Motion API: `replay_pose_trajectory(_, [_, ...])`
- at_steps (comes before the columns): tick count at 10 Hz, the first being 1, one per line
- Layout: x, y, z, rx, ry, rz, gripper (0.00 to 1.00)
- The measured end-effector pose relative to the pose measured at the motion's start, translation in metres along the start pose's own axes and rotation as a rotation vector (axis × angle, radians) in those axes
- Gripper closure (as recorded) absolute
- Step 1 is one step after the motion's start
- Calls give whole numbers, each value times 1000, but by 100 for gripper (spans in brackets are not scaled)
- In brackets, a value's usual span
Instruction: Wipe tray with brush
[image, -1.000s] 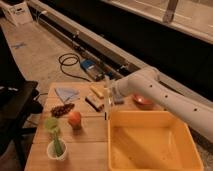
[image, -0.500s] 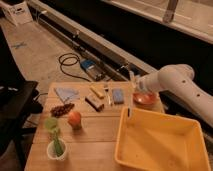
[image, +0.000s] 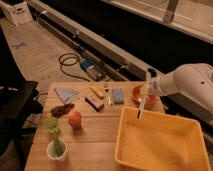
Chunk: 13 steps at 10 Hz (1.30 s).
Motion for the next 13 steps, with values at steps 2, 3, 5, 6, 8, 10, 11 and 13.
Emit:
replay_pose_trajectory(2, [-26,2,16,1,-48,-3,100])
replay_pose_trajectory(3, [-44,3,28,6,-82,-9,100])
replay_pose_trajectory(5, [-78,2,49,31,-154,-49,100])
replay_pose_trajectory(6, [-98,-2,54,52,-196,-84,100])
replay_pose_trajectory(8, [-124,-7,55,81,-252,-152,100])
replay_pose_trajectory(10, [-140,-8,52,111,-289,-228,100])
replay_pose_trajectory(11, [-148,-10,52,125,-315,-274,100])
replay_pose_trajectory(13, [-160,-12,62,149,-376,-365,100])
